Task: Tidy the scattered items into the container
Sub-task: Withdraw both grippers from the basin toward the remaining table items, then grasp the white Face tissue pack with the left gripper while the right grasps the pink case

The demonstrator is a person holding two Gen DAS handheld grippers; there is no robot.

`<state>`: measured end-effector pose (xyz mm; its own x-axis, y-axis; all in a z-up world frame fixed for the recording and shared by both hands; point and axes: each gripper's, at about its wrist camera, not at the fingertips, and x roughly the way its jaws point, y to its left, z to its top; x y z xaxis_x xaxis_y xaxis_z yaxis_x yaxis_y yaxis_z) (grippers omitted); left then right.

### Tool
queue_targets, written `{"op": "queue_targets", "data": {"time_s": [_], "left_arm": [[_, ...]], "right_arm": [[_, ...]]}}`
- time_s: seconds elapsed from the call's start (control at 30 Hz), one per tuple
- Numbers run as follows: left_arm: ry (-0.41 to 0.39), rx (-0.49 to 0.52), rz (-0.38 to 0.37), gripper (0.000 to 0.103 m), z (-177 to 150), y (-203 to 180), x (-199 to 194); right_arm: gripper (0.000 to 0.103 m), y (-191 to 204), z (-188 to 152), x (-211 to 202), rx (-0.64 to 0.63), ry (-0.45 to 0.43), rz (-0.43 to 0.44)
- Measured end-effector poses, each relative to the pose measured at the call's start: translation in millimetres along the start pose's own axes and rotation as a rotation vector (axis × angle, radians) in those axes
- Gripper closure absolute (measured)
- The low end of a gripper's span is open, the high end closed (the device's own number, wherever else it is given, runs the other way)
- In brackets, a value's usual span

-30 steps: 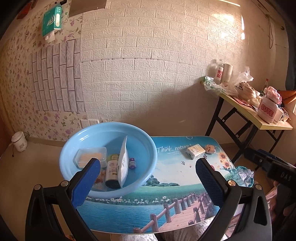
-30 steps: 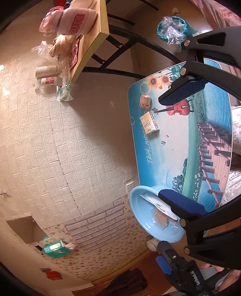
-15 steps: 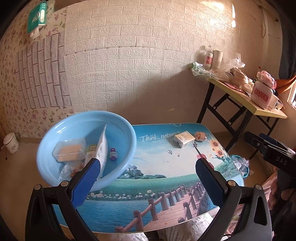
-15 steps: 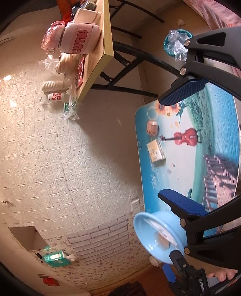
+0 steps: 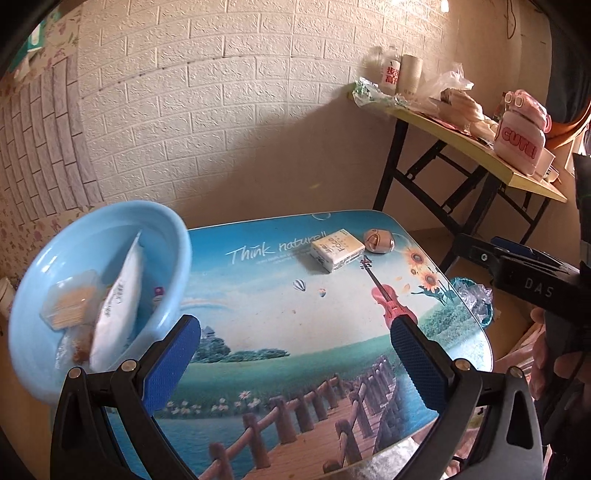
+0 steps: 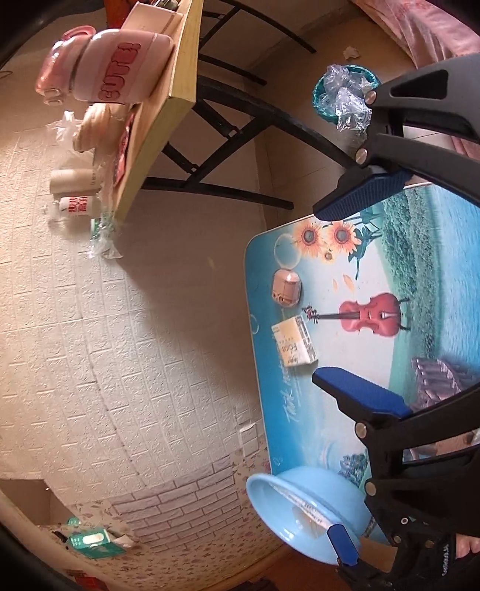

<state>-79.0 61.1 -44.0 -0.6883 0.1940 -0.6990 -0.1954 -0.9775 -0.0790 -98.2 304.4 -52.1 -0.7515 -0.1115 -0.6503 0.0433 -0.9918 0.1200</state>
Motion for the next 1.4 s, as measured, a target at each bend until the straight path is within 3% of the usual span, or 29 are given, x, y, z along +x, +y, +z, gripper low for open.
{"op": "queue_targets", "data": {"time_s": [0.17,0.37,0.5,0.53,0.7,0.9,1.2,1.4], "left_arm": [[0.028,0.007,-0.002,0.000,7,-7,34],[0.064,0.038,-0.003,0.000,14,-12,71],[0.083,0.057,0.006,0.000,18,-13,91],[0.091,0.057,0.007,0.000,20,-13,97],[0.112,0.079,0.016,0.000,28,-16,118],[0.122,0.193,-0.023,0.000,41,-29,144],[0.151,0.285,-0.068,0.001,52,-37,171],[0.196,0.307,-0.111,0.012,55,-42,189]], "right_arm": [[0.020,-7,9,34,-0.058,0.036,0.028],[0.021,-7,17,68,-0.265,0.057,0.102],[0.042,-15,22,93,-0.314,0.115,0.146],[0.043,-18,23,101,-0.312,0.130,0.152],[0.043,-21,23,129,-0.354,0.169,0.149],[0.043,-19,27,150,-0.458,0.193,0.176],[0.043,-29,34,171,-0.556,0.234,0.269],[0.043,-19,31,179,-0.648,0.243,0.295]]}}
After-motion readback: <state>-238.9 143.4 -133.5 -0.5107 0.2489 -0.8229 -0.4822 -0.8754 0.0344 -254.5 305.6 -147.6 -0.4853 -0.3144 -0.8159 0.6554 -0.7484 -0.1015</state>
